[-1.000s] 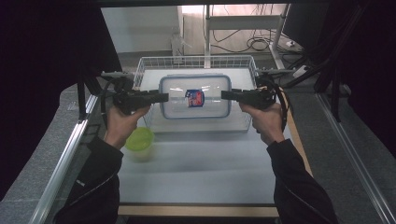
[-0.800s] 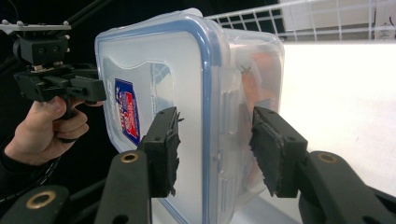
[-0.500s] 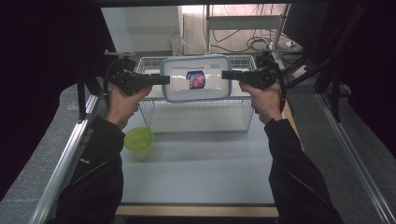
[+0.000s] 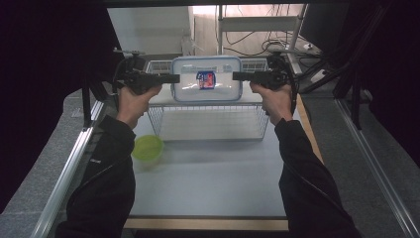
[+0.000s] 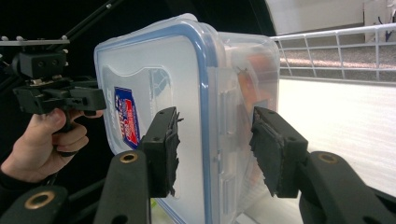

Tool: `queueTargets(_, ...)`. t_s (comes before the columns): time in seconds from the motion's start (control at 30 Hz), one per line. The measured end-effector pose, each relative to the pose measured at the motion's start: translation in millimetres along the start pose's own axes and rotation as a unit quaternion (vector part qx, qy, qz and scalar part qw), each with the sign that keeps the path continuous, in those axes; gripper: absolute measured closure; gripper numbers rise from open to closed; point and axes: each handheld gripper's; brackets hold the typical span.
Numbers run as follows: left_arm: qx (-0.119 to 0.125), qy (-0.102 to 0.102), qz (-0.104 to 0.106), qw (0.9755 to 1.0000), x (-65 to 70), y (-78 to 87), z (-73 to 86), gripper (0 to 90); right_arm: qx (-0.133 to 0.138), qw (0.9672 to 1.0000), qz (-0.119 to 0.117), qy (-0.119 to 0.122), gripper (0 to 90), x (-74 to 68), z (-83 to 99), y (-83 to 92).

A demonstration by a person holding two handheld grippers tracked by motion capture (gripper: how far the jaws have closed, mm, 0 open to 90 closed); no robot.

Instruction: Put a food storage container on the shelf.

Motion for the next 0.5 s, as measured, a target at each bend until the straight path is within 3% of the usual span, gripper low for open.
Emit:
queueTargets(0.2, 0.002, -0.002, -0.002, 1.0000, -1.9, -2.7, 2.2, 51.6, 0.005, 1.0000, 0.005, 0.004, 51.6, 2.1, 0.3, -2.2)
queueTargets(0.4, 0.008, -0.042, -0.026, 0.9988, 2.4, -6.6, 4.1, 47.8, 0.015, 0.9998, 0.010, 0.008, 51.4, 3.0, 1.2, -3.3)
queueTargets(0.5, 0.010, -0.046, -0.028, 0.9985, 2.4, -6.8, 4.5, 47.2, 0.016, 0.9998, 0.011, 0.009, 51.3, 3.0, 1.4, -3.5)
Point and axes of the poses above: each handheld gripper's, and its own axes: y roughly backward along the jaws, z roughly out of its underside, x roughly to its right, and after that the axes turned 12 degrees about y, right-handed
